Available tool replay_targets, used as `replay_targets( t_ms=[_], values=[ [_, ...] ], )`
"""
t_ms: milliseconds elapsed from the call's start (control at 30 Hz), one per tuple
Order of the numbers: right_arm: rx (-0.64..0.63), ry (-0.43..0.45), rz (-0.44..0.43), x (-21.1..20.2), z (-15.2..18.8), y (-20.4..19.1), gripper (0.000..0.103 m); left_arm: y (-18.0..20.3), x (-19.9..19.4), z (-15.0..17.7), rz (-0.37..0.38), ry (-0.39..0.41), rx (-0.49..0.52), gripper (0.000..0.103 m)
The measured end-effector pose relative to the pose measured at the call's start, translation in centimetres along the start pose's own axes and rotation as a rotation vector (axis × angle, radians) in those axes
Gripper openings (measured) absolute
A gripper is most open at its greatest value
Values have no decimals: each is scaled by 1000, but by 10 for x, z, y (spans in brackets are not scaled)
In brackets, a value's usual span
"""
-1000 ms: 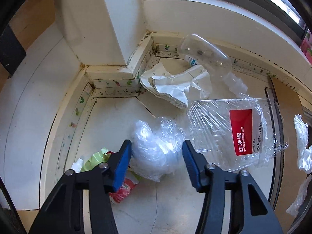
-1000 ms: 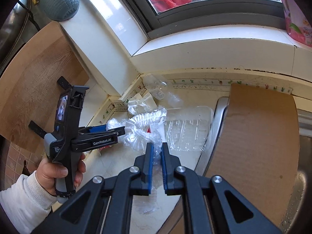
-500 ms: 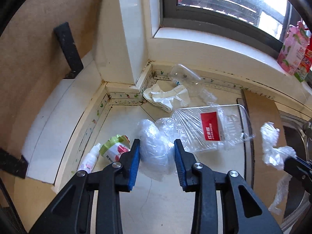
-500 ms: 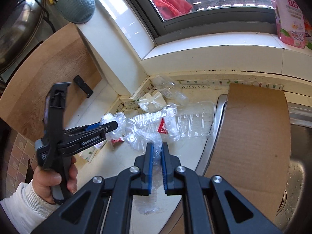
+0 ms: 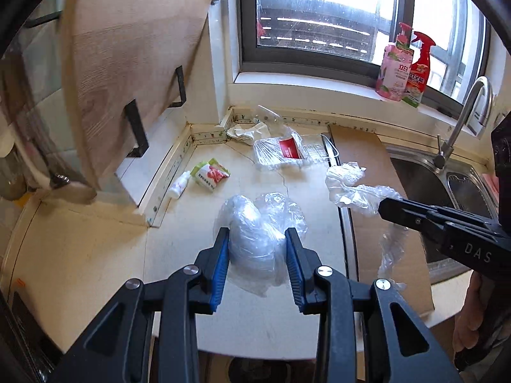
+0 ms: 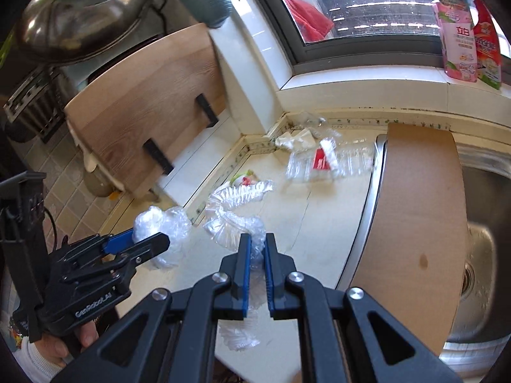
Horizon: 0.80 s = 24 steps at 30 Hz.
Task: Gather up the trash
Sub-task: 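Carry both plastic pieces down and release them into the bin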
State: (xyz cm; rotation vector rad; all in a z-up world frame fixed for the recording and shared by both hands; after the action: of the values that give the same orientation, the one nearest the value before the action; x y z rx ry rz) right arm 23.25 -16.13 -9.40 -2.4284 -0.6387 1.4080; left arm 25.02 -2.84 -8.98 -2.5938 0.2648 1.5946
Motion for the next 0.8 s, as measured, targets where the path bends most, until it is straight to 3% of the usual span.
replay_targets(
  t_ms=[200,333,567,800],
  values=[
    [-3,-57,8,0,87,-53,8,-18,-38,95,33,-6,-7,32],
    [22,-153,17,20,146,-75,8,-30,-31,161,72,-80,-35,32],
    [17,-381,103,76,232,-84,8,-44,15,257,109,-243,-99,32],
    [67,-536,172,158,289,-42,8,-56,100,321,122,-359,-183,33]
  ],
)
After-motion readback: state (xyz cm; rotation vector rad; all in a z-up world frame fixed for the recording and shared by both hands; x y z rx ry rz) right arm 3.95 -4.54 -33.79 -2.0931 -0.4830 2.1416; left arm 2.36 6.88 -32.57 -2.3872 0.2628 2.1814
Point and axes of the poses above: each gripper's, at about its wrist camera, not at the fingertips, and x roughly the way its jaws point, y to its right, z to its underside, the point moved 6 cm from there along x, roughly the way its jaws point, and after that the axes turned 14 degrees about -y, right-handed, at the moved point
